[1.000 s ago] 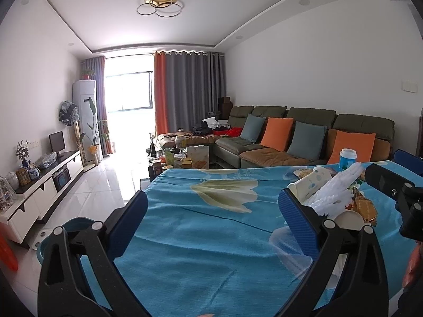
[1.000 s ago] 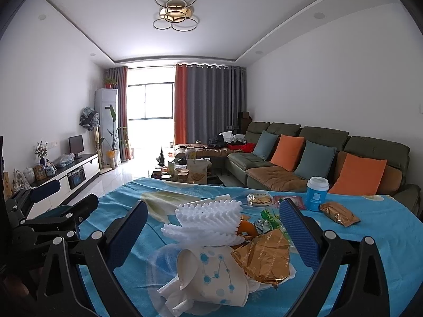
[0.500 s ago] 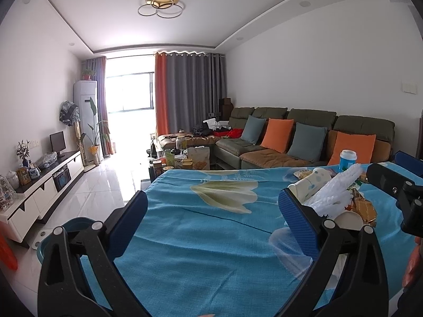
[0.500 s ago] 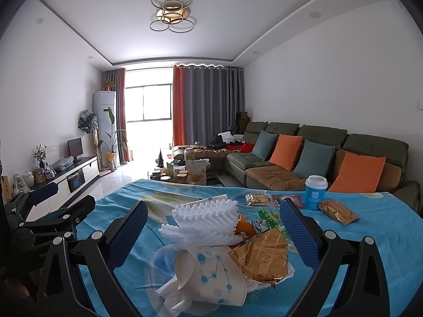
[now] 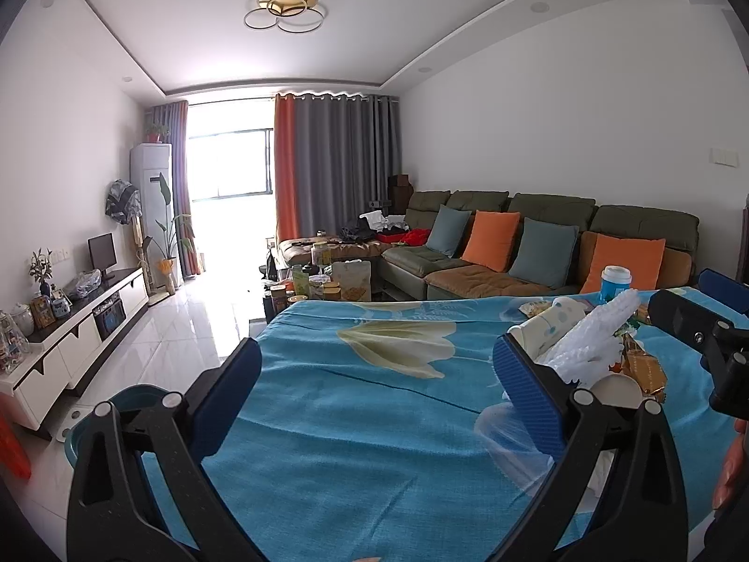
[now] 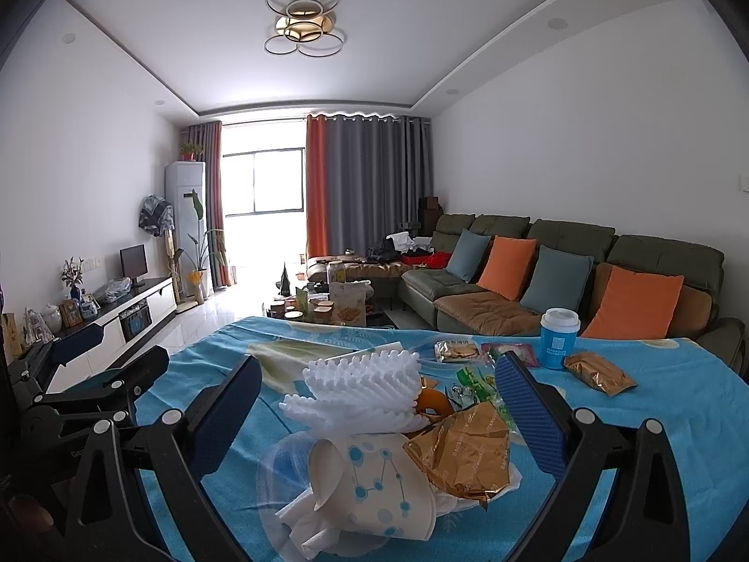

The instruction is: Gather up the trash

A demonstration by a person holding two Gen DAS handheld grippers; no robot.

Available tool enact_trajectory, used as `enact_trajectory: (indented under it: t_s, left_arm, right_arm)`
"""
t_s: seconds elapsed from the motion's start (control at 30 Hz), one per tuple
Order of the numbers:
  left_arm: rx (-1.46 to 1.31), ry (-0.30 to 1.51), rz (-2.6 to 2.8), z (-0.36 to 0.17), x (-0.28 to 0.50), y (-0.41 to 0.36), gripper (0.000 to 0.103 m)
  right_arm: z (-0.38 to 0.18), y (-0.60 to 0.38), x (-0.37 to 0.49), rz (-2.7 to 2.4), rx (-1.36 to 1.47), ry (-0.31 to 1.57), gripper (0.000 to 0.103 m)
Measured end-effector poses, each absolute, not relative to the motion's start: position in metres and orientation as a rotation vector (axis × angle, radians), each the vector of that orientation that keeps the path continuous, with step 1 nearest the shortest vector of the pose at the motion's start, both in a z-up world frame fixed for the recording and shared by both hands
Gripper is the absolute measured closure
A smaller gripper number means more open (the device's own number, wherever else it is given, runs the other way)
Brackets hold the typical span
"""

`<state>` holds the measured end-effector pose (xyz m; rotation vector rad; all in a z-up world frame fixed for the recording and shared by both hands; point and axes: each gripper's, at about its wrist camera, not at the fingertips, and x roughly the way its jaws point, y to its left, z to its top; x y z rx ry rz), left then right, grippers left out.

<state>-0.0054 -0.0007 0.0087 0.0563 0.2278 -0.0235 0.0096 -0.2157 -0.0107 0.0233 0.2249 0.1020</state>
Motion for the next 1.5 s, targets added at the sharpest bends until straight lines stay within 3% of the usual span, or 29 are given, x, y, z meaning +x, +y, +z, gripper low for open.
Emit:
enact_trajectory:
  t_s: [1.17,1.5]
  left_arm:
    - [0.055,0.239,-0.083,-0.001,-0.006,-0.009,0.006]
    - [0.057,0.354,-0.31,-0.016,0.006,-0.031,0.006]
  right_arm:
    - [-0.017,-0.221,0.01,0.099,0.039,0.242,0.006]
    - [-0.014,-0.239,0.024,0.156,0.096,0.298,0.006]
